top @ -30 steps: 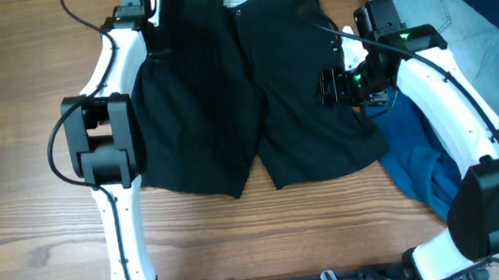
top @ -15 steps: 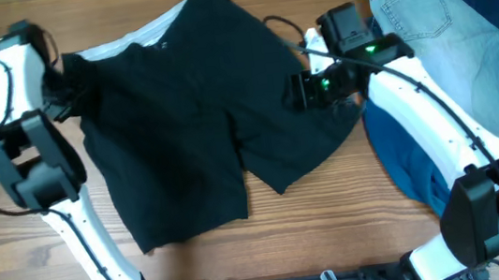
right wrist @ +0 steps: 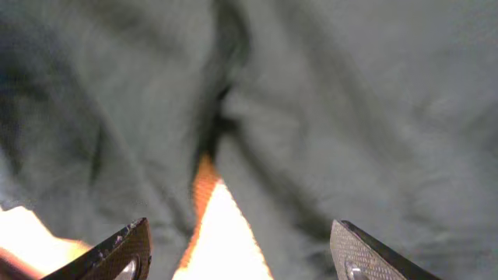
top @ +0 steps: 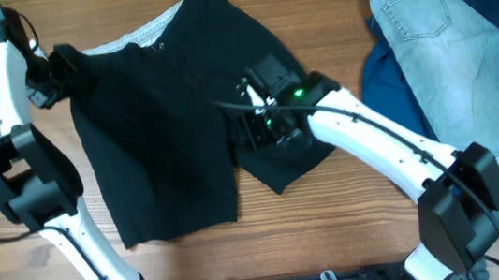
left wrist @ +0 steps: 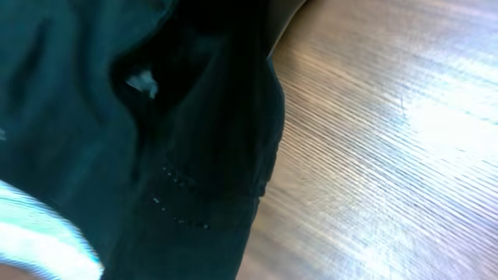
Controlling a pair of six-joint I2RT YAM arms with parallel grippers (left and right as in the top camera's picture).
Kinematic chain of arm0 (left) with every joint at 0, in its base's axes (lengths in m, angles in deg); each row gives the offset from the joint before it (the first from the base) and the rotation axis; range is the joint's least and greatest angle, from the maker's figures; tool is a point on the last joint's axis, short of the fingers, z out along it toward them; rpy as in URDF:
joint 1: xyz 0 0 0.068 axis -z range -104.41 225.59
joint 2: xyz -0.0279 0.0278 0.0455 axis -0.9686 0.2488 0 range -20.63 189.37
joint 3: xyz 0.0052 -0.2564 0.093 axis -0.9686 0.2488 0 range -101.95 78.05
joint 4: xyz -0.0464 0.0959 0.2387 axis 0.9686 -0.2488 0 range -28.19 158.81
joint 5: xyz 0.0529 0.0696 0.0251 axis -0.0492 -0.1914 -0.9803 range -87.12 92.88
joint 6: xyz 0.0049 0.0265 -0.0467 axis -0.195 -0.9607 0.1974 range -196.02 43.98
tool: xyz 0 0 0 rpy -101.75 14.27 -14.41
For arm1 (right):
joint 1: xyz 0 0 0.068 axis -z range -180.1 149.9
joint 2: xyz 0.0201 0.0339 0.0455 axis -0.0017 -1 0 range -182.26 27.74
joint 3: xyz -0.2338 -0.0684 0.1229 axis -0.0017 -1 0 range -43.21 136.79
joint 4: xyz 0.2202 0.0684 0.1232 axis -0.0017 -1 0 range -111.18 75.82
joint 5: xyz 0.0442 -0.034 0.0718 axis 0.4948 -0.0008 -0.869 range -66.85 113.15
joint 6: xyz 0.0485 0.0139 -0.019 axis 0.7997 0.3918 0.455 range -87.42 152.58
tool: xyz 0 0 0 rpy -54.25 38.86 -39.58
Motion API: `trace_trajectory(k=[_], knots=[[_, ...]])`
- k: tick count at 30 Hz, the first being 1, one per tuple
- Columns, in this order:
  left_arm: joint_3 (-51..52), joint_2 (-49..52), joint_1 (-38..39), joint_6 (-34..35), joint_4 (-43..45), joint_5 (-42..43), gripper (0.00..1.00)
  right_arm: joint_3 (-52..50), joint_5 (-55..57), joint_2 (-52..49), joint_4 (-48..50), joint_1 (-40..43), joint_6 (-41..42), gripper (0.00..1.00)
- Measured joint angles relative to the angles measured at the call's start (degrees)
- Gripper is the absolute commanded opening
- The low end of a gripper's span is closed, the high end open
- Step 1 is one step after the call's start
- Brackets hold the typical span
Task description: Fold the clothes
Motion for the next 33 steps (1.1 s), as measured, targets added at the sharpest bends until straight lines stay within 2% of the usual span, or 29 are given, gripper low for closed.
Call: trace_trajectory(k=[1,2,5,8,11,15,20,21,23,24,29,31,33], knots=[[0.0,-2.5,0.5,-0.4,0.0,0.2,0.51,0.0,0.4,0.0,1.2,1.8,-0.4,0.74],[0.0,-4.9,1.0,-1.1,-0.1,0.3,0.65,0.0,0.1,0.0,1.7,3.5,-1.0,0.74],[0.0,-12.5,2.6,-2.3,-0.3,0.3,1.0,0.0,-2.8,0.0,1.7,7.4,-2.8,0.76],[0.0,-19.2,4.6,-3.5,-0.3,0.3,1.0,0.0,-5.0,0.0,0.5,5.0,-3.9,0.76],[0.0,-22.1,5.1,-3.8,-0.4,0.3,1.0,0.0,-6.6,0.0,0.4,-1.7,-3.4,0.72],[0.0,-25.1,5.1,-3.8,-0.5,0.1,1.0,0.0,-7.0,-1.4,4.5,-5.7,-0.3,0.59],[0.0,-31.9,5.1,-3.8,-0.8,0.0,1.0,0.0,-7.0,-11.8,11.5,-6.9,4.5,0.46],[0.0,-32.9,5.1,-3.7,-1.1,0.0,1.0,0.0,-7.0,-13.7,11.6,-6.9,5.0,0.39],[0.0,-33.3,5.1,-3.8,-1.9,0.0,1.0,-0.1,-7.0,-16.0,12.8,-6.9,6.2,0.13],[0.0,-33.3,5.1,-3.7,-2.4,0.0,1.0,-0.1,-7.0,-16.0,13.6,-6.9,6.7,0.04],[0.0,-33.3,5.1,-3.8,-2.9,0.1,1.0,-0.1,-7.8,-16.0,13.5,-6.1,7.4,0.04],[0.0,-33.3,5.1,-3.8,-3.3,0.0,1.0,0.0,-10.5,-16.0,10.6,-3.8,6.6,0.04],[0.0,-33.3,5.1,-3.8,-3.7,0.1,1.0,0.5,-13.1,-16.0,3.8,1.5,3.1,0.04]])
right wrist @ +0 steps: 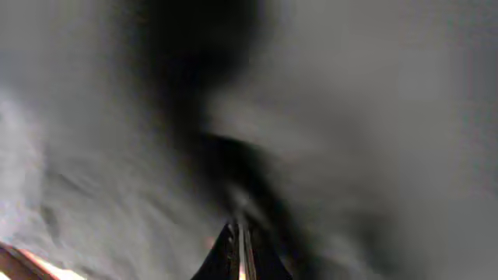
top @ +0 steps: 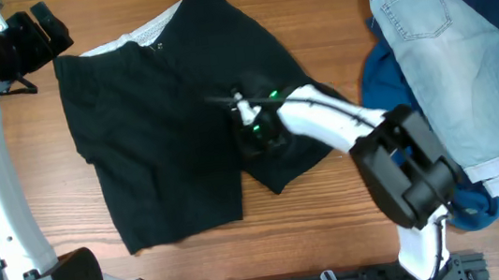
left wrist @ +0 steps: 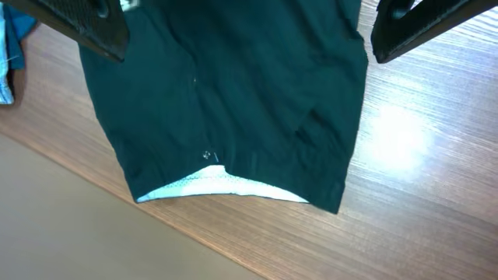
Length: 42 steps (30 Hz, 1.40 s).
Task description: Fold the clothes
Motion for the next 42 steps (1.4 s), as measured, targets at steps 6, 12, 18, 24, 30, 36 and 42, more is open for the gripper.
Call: trace_trajectory(k=[6,12,18,24,30,36,42], knots=[[0.0,0.0,1.0,-0.2,0.1,-0.2,0.99,0.4,3.5,0.0,0.2,17.1,-13.0,0.12],[0.0,0.0,2.2,-0.2,0.2,-0.2,1.0,1.3,9.6,0.4,-0.8,21.5,-17.0,0.73],[0.0,0.0,2.4,-0.2,0.2,-0.2,0.99,1.6,22.8,0.4,-3.7,21.4,-16.9,0.48],[0.0,0.0,4.2,-0.2,0.9,-0.2,1.0,0.5,27.0,0.5,0.1,20.4,-14.7,0.04],[0.0,0.0,4.2,-0.2,1.6,-0.3,1.0,0.7,28.9,-0.9,7.1,19.5,-13.5,0.04],[0.0,0.4,4.2,-0.2,1.8,-0.4,0.99,2.4,33.6,-6.0,25.5,19.5,-13.5,0.04],[0.0,3.9,4.2,-0.2,2.6,-0.4,0.99,5.9,36.8,-12.4,39.9,19.9,-13.7,0.04]])
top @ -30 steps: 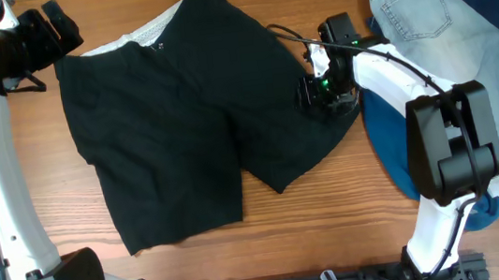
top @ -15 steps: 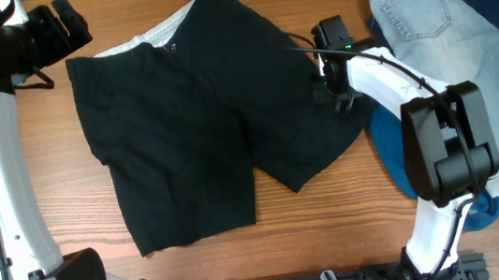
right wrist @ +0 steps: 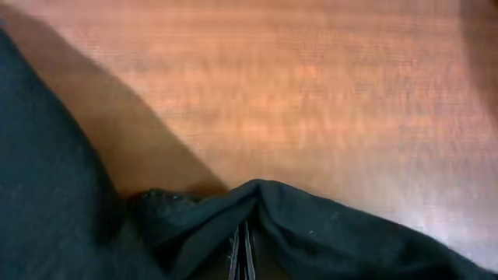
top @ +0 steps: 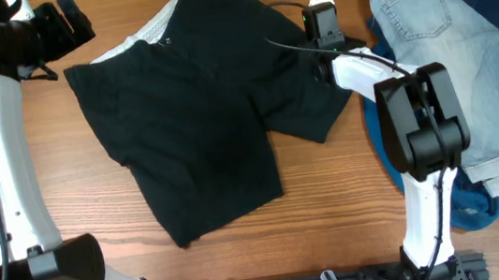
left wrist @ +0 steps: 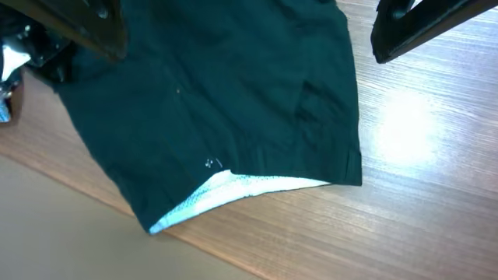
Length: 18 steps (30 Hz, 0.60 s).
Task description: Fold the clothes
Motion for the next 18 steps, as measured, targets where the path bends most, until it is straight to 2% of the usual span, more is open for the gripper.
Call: trace_trajectory(k=[5,6,7,8,9,11,12,14,18], knots=[[0.0,1.4,0.0,-0.5,1.7,0.0,1.0,10.8,-1.4,-5.2,-5.1,3.1,-0.7,0.05],[0.0,1.7,0.0,-0.8,1.8,-0.1,0.99,13.5,-1.9,-6.1,-7.8,3.9,-1.3,0.11],[0.0,1.8,0.0,-0.9,1.9,-0.2,0.99,16.4,-2.3,-6.8,-11.7,4.8,-1.8,0.22],[0.0,2.1,0.0,-1.1,2.1,-0.3,0.99,19.9,-2.8,-7.4,-16.3,5.6,-2.5,0.83],[0.0,2.5,0.0,-1.8,2.4,-0.5,1.0,23.7,-3.6,-7.7,-22.4,6.4,-3.3,1.0],[0.0,3.5,0.0,-4.1,2.7,-0.7,0.99,30.9,-5.5,-8.0,-30.6,7.0,-4.4,1.0],[0.0,3.8,0.0,-5.3,2.7,-0.8,1.0,35.7,-8.2,-8.1,-39.8,7.0,-4.7,1.0],[0.0,4.5,0.0,-9.2,3.0,-2.0,0.99,42.6,-15.9,-7.7,-51.7,6.9,-5.1,1.0],[0.0,6.0,-0.3,-19.2,4.3,-3.9,0.99,46.8,-32.3,-2.5,-63.1,6.4,-5.3,1.0]])
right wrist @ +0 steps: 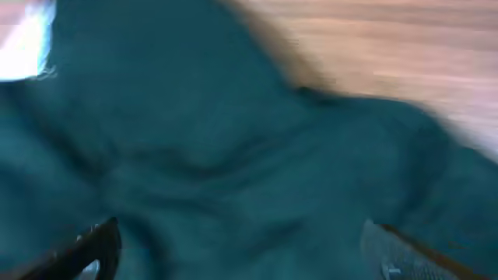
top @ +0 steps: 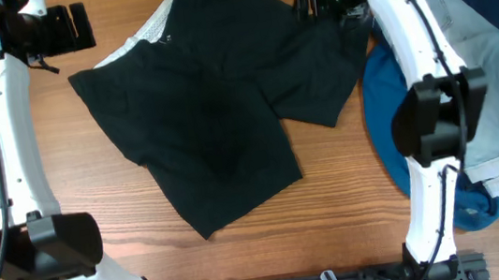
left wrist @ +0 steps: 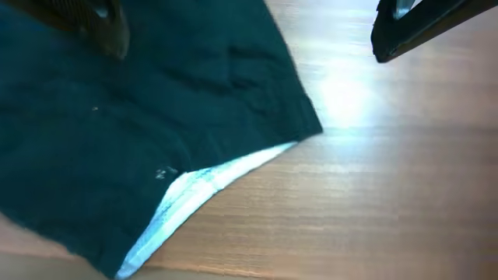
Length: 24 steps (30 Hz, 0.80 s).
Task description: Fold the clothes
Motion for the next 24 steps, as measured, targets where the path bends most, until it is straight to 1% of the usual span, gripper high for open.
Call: trace_trajectory(k=[1,3,7,10,14,18,20,22,23,24], knots=[[0.0,0.9,-0.2,-2.0,0.5,-0.2,0.99,0.3,-4.0,3.0,-4.7,-0.8,-0.1,1.0],[0.0,5.3,-0.5,-7.0,1.7,-0.6,0.97,0.5,-6.4,5.3,-8.7,-2.3,-0.2,1.0],[0.0,14.7,-0.6,-10.5,4.4,-0.7,0.95,0.7,-7.7,6.6,-16.1,-6.7,-0.3,1.0],[0.2,19.5,-0.6,-11.4,5.2,-1.2,0.95,0.6,-6.4,6.6,-16.6,-10.9,-0.1,1.0],[0.2,20.9,-0.6,-11.9,6.4,-4.0,0.91,0.5,-5.4,6.6,-17.2,-15.9,0.5,1.0],[0.2,22.7,-0.6,-12.8,8.3,-5.2,0.89,0.5,-4.0,6.6,-19.1,-17.7,0.7,0.98],[0.2,24.5,-0.6,-13.2,8.9,-5.4,0.88,0.5,-3.5,6.6,-20.0,-18.6,0.7,0.95],[0.2,26.8,-0.6,-13.2,9.5,-5.4,0.8,0.5,-3.3,6.6,-20.9,-19.6,0.8,0.92],[0.2,28.2,-0.6,-13.4,9.9,-5.4,0.69,0.5,-3.2,6.6,-21.1,-20.2,0.9,0.91],[0.2,29.0,-0.6,-13.6,10.1,-5.4,0.61,0.5,-3.2,6.6,-21.3,-20.6,0.9,0.88]])
